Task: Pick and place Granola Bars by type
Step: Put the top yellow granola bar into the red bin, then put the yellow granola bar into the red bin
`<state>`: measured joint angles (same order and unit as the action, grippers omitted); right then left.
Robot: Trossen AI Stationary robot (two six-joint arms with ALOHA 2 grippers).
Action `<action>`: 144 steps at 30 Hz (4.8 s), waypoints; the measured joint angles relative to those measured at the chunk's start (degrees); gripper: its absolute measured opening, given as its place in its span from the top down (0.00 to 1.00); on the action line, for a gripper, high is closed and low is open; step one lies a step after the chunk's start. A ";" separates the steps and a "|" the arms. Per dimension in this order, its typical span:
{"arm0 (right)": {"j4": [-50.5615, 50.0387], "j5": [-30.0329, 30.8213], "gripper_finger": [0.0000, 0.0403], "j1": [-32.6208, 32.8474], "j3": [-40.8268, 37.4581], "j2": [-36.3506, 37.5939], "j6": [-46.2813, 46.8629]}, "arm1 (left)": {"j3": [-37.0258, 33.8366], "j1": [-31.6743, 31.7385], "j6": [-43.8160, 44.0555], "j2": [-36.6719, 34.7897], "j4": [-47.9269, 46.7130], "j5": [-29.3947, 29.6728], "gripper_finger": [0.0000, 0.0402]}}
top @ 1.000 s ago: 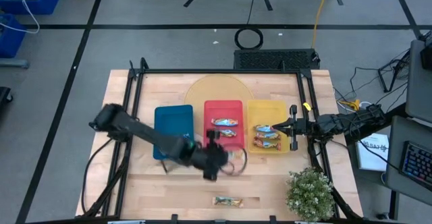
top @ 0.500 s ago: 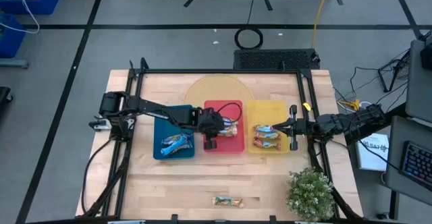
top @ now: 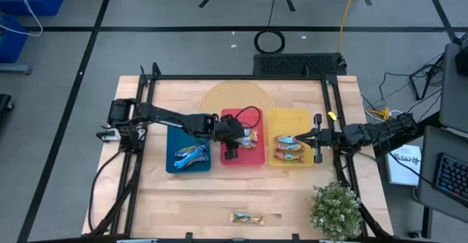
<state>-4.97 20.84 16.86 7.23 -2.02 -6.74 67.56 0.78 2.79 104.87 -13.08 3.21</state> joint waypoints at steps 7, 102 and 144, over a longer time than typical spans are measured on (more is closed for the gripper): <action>0.02 0.00 1.00 -0.02 0.02 0.00 0.00 | -0.80 -5.60 -10.89 -8.90 -0.05 -1.41 0.64; -6.23 -10.37 0.40 22.73 68.68 -115.78 38.15 | -66.28 -21.14 -3.92 -69.64 42.35 29.69 0.84; -5.97 -22.67 0.92 -19.52 53.25 -95.14 6.03 | -66.28 -21.14 -4.27 -69.63 43.71 29.81 0.84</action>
<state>-10.94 -1.83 -2.66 60.47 -97.16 -0.71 1.28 -20.36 -1.48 35.24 30.63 33.01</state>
